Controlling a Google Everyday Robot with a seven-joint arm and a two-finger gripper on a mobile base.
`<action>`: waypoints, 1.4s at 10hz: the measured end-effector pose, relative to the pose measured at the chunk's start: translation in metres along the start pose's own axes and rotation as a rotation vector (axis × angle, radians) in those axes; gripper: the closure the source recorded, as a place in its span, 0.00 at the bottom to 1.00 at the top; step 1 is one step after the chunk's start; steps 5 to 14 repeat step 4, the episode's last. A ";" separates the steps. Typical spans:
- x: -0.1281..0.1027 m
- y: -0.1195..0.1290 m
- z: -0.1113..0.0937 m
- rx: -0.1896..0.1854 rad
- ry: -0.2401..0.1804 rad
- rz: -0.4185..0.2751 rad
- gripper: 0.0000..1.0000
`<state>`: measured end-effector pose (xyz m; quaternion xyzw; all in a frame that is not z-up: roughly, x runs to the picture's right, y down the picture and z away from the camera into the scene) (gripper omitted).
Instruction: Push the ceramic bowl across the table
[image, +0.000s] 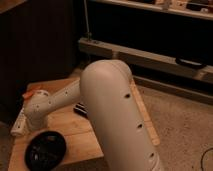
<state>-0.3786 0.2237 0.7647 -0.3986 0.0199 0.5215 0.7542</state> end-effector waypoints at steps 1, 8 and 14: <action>0.001 0.001 0.000 0.000 -0.001 0.002 0.35; 0.005 0.000 -0.001 0.016 -0.006 0.025 0.35; 0.005 0.000 -0.001 0.016 -0.006 0.025 0.35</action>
